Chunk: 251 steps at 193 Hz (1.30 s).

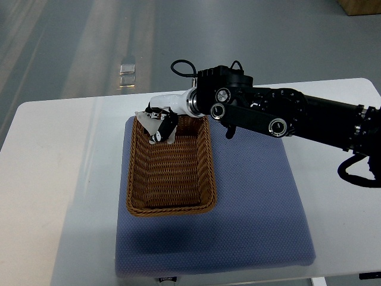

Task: Place white bear in brown basket with right hand
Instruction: 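Lift the bear and carry it over the wicker basket, then lower the bear into the basket and open the right hand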

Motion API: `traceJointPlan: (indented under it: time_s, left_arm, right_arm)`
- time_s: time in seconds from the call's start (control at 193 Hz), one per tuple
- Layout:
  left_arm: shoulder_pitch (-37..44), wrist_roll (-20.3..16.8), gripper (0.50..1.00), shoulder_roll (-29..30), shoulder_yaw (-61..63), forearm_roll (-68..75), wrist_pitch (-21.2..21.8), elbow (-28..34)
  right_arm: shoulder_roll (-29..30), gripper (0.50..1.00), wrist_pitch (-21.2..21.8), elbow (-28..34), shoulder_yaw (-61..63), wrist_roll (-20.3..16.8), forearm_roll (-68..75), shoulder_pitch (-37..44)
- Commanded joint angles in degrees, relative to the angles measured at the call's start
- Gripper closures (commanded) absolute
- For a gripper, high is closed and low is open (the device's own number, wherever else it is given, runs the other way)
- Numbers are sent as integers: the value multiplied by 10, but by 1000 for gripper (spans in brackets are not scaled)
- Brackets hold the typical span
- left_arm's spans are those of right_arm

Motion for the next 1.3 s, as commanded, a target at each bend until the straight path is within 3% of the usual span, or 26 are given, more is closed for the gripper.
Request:
traceJointPlan:
  time_s: [0.0, 0.269, 0.383, 0.606, 0.756, 0.885, 1.02, 1.294]
  left_arm:
    - [0, 0, 500, 0, 0, 0, 0, 0]
    - [1, 0, 500, 0, 0, 0, 0, 0]
    - [1, 0, 500, 0, 0, 0, 0, 0]
    - [1, 0, 500, 0, 0, 0, 0, 0]
    - [1, 0, 500, 0, 0, 0, 0, 0]
    - [1, 0, 500, 0, 0, 0, 0, 0]
    - [1, 0, 500, 0, 0, 0, 0, 0]
    - [1, 0, 500, 0, 0, 0, 0, 0]
  right_arm:
    - [3, 993, -8, -12, -1, 1, -11, -18]
    - [3, 965, -26, -16, -6, 1, -13, -60]
    - [3, 930, -51, -17, -5, 6, -13, -76]
    - [3, 887, -60, -17, -5, 9, -13, -96]
    - [3, 810, -60, -17, -5, 10, -13, -98]
    - [3, 671, -60, -17, -4, 10, -13, -98]
    - [3, 605, -60, -16, -4, 10, -13, -97]
    - [3, 599, -59, -16, 51, 10, -3, -53]
